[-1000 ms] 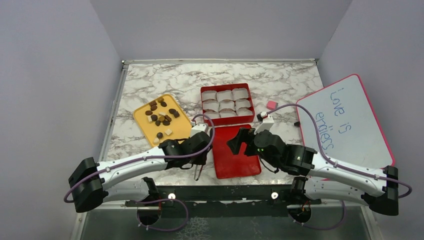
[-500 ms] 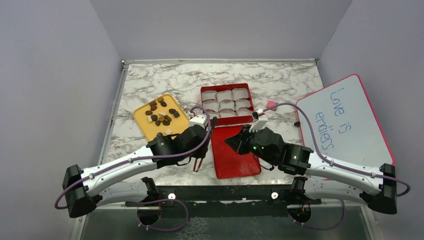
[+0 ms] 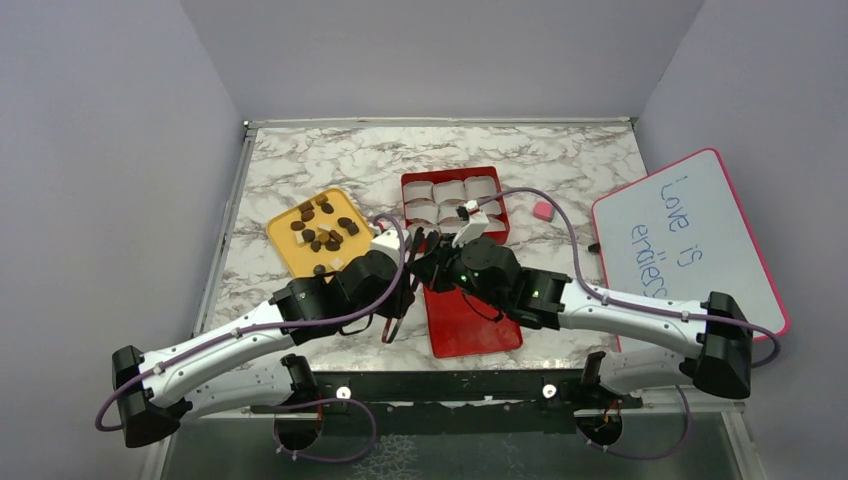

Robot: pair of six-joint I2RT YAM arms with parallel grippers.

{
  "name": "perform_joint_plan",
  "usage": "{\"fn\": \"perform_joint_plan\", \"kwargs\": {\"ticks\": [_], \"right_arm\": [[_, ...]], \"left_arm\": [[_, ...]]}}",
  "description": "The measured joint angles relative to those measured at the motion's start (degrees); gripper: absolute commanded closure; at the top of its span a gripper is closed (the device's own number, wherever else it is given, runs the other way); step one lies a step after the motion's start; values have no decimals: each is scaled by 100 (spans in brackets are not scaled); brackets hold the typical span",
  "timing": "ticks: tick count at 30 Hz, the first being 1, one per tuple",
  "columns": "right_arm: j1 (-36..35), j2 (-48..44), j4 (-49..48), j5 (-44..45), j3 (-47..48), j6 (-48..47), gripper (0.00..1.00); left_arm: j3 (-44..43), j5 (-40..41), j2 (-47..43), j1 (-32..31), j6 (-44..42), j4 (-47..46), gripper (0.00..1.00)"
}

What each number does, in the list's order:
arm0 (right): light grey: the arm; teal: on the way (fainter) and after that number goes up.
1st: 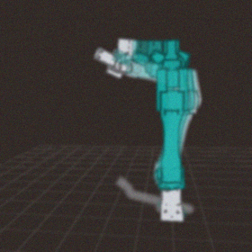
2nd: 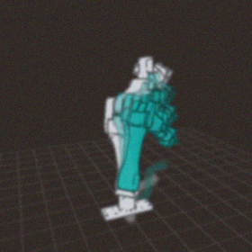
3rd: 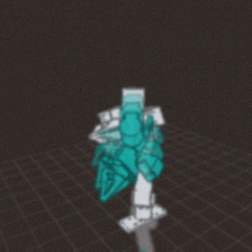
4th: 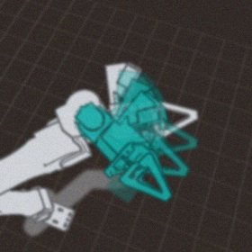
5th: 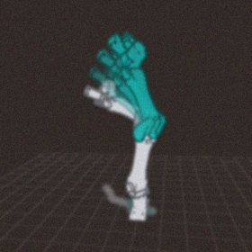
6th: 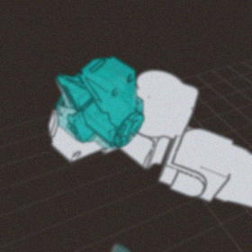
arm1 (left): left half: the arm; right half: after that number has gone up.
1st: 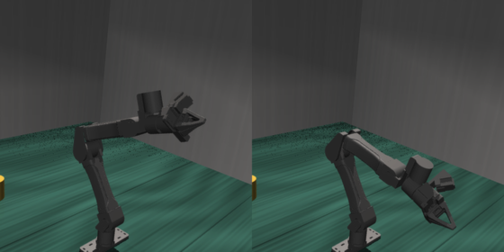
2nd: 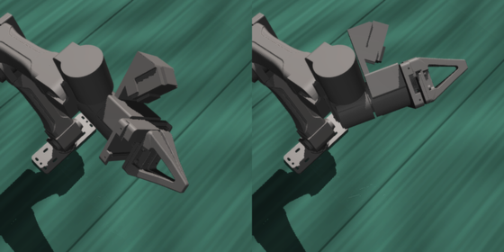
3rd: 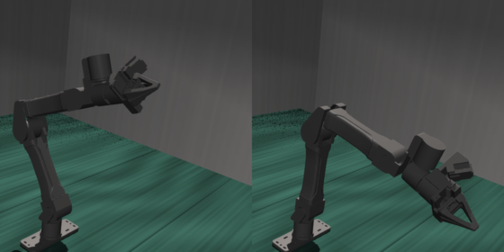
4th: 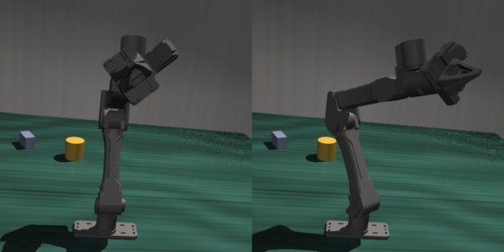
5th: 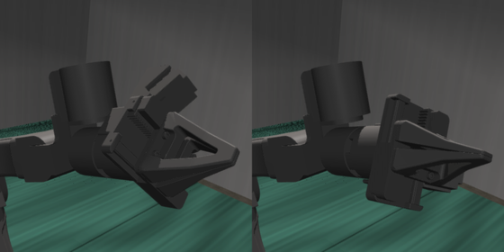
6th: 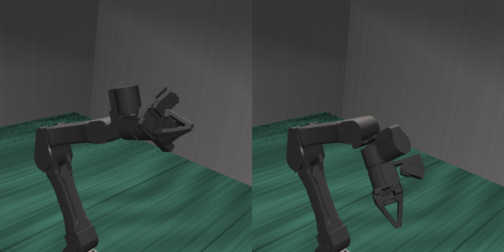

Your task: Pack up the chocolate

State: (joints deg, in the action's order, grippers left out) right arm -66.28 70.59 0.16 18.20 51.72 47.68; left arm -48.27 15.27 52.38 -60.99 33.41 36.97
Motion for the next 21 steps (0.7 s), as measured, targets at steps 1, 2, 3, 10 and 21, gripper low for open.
{"fn": "perform_joint_plan", "kwargs": {"ticks": [1,2,3,10,21], "right_arm": [[0,94,-48,-9,59,-24,99],[0,173,-92,-9,98,-48,99],[0,247,-114,-7,133,-74,99],[0,643,-4,70,184,-127,99],[2,586,282,398,9,-109,99]], "left_arm": [[15,-31,-39,0,-26,-9,66],[28,-57,-68,0,-48,-20,66],[50,-83,-96,0,-79,-44,66],[90,-96,-162,0,-168,-63,67],[87,96,-173,-17,-85,-46,67]]}}
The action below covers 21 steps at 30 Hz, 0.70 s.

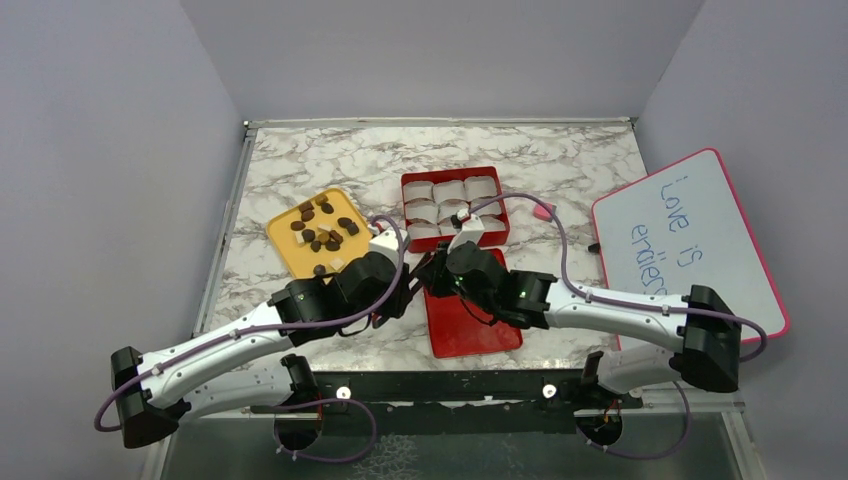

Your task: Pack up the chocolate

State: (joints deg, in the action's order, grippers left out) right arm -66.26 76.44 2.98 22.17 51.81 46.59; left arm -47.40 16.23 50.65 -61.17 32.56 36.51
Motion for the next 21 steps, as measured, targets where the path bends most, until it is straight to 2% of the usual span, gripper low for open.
{"fn": "perform_joint_plan", "kwargs": {"ticks": [1,3,5,7,12,15,18,21], "right_arm": [[0,-26,31,28,0,-15,94],[0,-96,111,101,0,-44,63],[0,-216,245,164,0,-101,40],[0,-407,376,247,0,-184,28],[0,-1119,638,376,-15,-389,16],[0,-1600,763,470,-111,-442,5],[0,-2041,966,584,-299,-463,3],[0,-2361,1187,682,-481,-450,3]], "left_arm": [[-7,26,24,0,0,-2,67],[-33,120,83,0,22,2,66],[-98,240,164,2,76,17,65],[-236,413,291,2,155,122,64],[-619,745,629,109,323,444,62],[-796,874,817,306,350,629,62],[-883,903,966,643,304,715,62],[-918,876,1108,1320,162,765,62]]}}
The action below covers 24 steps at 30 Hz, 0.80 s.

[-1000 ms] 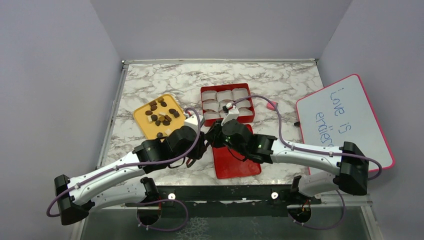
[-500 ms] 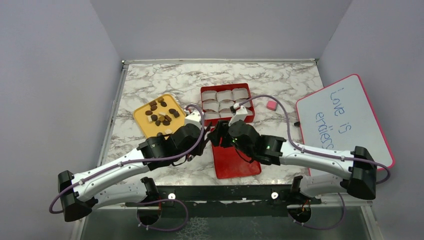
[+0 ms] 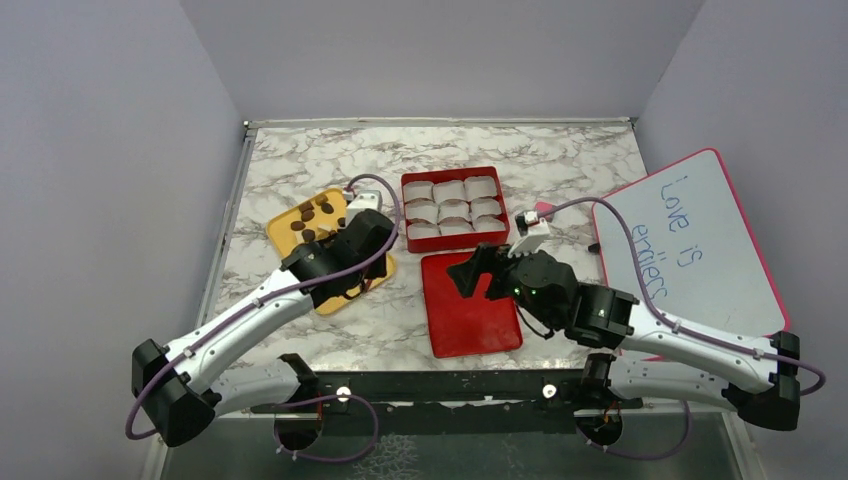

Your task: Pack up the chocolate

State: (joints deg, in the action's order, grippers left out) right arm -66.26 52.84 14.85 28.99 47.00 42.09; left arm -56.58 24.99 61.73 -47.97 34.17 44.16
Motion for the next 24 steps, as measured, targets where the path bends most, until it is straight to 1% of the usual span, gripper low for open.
{"fn": "perform_joint_plan", "kwargs": {"ticks": [4,9,13,24], "right_arm": [[0,-339,332,98,-249,79,3],[0,-573,599,216,-452,164,3],[0,-588,706,258,-481,186,3],[0,-586,778,291,-481,184,3]], "left_arm": [[0,-22,87,772,-243,105,62],[-22,-111,125,1368,-503,201,63],[-33,-236,262,1613,-649,170,63],[-96,-551,846,1864,-957,-131,63]]}}
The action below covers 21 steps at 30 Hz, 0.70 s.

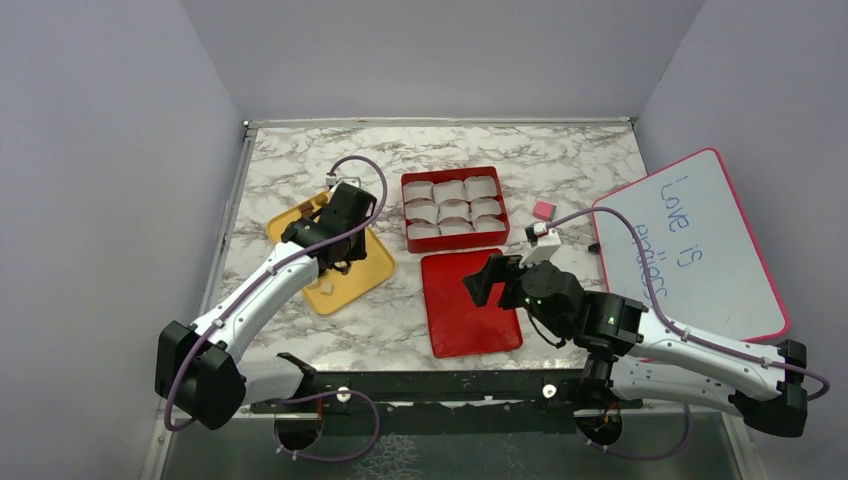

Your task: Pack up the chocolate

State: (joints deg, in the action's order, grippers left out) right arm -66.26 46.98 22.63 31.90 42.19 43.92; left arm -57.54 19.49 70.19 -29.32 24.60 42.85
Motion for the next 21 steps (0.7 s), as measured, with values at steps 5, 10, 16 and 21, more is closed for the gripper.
{"fn": "perform_joint_plan", "kwargs": {"ticks": [5,10,16,21], "right_arm": [[0,-24,15,31,-11,-2,3],[0,-63,22,68,-11,-35,3],[0,-66,20,127,-11,-111,3],[0,-35,17,144,-11,-168,3]], "left_arm": [[0,-70,68,205,-92,-129,63],[0,-232,225,404,-184,-278,63],[0,-389,376,605,-256,-420,63],[24,-549,431,721,-306,-568,63]]}}
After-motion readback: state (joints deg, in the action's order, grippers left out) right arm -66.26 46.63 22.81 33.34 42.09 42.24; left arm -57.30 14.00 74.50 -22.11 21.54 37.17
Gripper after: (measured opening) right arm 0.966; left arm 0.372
